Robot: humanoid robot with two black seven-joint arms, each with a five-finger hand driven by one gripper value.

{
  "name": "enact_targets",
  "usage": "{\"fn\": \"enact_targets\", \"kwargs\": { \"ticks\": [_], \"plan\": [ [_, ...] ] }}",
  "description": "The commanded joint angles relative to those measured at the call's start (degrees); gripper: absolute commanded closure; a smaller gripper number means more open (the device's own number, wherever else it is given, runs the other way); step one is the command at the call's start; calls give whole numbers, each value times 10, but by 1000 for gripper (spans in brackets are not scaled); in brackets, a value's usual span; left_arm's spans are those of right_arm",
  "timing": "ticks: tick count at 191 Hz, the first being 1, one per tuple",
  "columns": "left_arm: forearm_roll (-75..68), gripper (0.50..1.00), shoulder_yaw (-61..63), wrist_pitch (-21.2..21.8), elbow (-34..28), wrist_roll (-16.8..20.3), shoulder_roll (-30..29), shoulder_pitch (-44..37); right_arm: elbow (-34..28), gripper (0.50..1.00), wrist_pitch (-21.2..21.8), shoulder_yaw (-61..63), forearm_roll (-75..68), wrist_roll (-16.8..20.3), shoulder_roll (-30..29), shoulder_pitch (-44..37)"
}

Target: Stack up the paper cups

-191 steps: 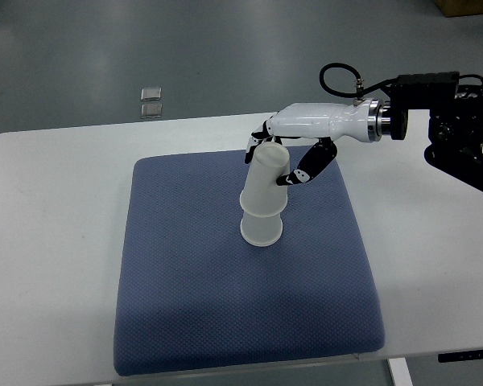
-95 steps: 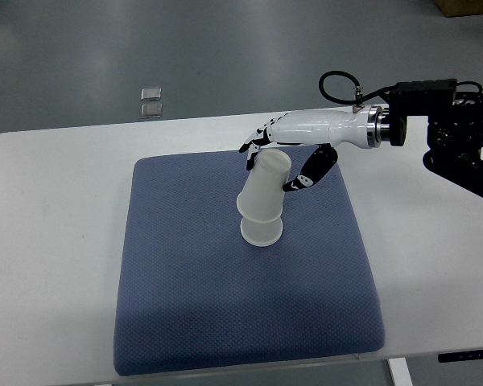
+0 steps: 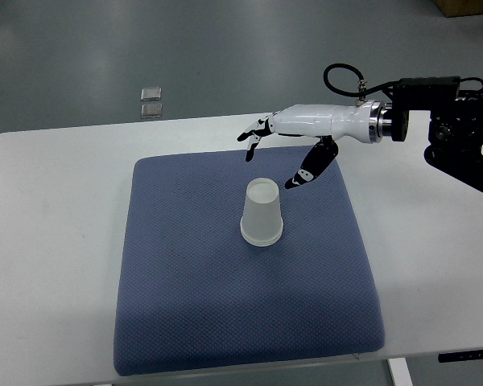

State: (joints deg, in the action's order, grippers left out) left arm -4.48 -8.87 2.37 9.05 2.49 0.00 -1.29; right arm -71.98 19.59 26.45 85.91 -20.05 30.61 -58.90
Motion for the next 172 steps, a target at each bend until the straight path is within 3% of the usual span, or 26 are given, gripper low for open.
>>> {"fn": "enact_targets", "kwargs": {
  "ticks": [1,28,53,97,107,108,120,172],
  "plan": [
    [0,500,0,0,0,1,0,0,37,601,-31,1,-81,7,-5,5],
    [0,500,0,0,0,0,0,0,118,599,-126,1,-226,36,-22,22],
    [0,500,0,0,0,0,0,0,169,599,-162,1,-343,57,-28,32],
    [0,500,0,0,0,0,0,0,190,601,-254,3,-474,92,-56,57],
    [0,500,0,0,0,0,0,0,190,601,-254,3,-474,92,-56,57],
    [0,500,1,0,0,0,0,0,197,601,-278,4,-499,98,-62,63],
    [0,500,0,0,0,0,0,0,206,601,-305,18,-524,100,-76,73],
    [0,500,0,0,0,0,0,1,244,585,-326,98,-538,113,-122,113]
  ]
}}
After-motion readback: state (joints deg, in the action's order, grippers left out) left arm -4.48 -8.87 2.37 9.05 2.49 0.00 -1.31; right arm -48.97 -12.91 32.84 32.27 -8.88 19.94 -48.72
